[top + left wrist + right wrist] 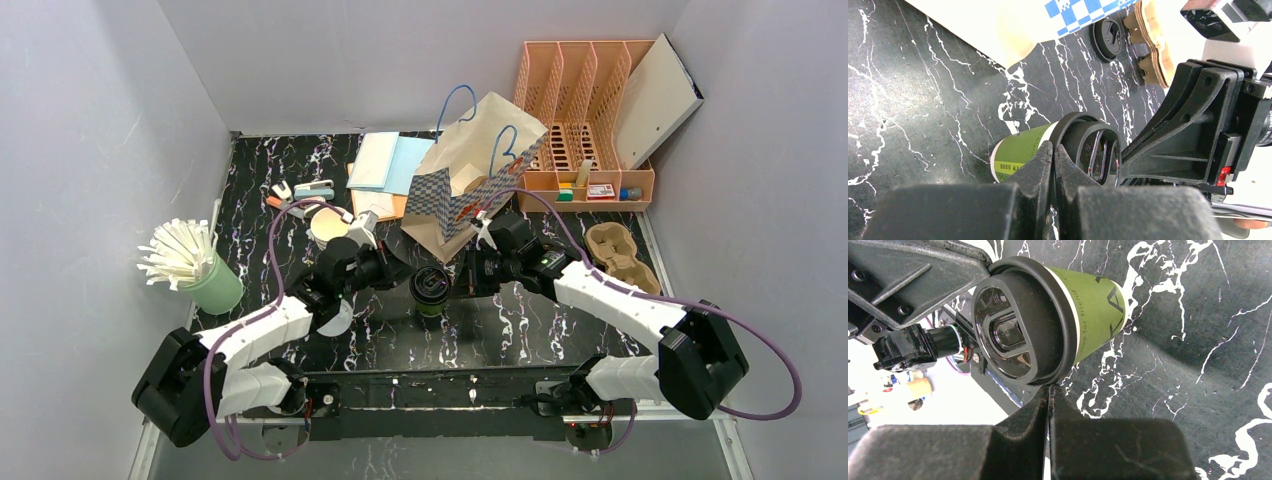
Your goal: Pack the takeout coffee
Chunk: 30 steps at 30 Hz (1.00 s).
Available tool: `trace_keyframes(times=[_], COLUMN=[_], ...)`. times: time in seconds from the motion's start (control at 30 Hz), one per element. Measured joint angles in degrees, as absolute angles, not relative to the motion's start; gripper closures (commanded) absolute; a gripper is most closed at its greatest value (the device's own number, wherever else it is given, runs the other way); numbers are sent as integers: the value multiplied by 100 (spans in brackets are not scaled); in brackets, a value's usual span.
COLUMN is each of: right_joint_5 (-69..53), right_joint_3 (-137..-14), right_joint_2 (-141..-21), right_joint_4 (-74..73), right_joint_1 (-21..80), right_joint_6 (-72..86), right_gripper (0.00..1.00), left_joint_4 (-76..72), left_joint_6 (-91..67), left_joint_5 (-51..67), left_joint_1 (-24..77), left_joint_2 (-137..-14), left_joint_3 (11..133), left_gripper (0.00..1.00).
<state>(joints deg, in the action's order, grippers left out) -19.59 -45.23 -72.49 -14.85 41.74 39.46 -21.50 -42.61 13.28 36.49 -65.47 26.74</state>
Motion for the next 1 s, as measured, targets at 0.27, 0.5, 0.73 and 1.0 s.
trace_keyframes(times=[0.27,0.5,0.73,1.0], right_joint_5=[-2036,-1907,-1376,-1186], right_joint_3=[-4530,-4574,-4598,-4939], right_joint_2=[-7282,-7279,-7535,-7850], right_joint_4=[-1487,-1505,-1667,-1712], right_joint_1=[4174,4180,4187,4187], right_joint_6=[3970,3962,3802,3603], right_gripper=[90,89,87,85], left_joint_4=[-2145,-624,259,980], left_joint_6=[-4239,-3922,-3765,-3813], left_joint_5=[1315,1118,1190,1293], left_joint_1=[3649,3728,3824,3854], left_joint_2=[-6661,-6442,-6418,-6396], left_joint_3=[2779,3448,3789,3557], left_gripper=[100,100,99,96])
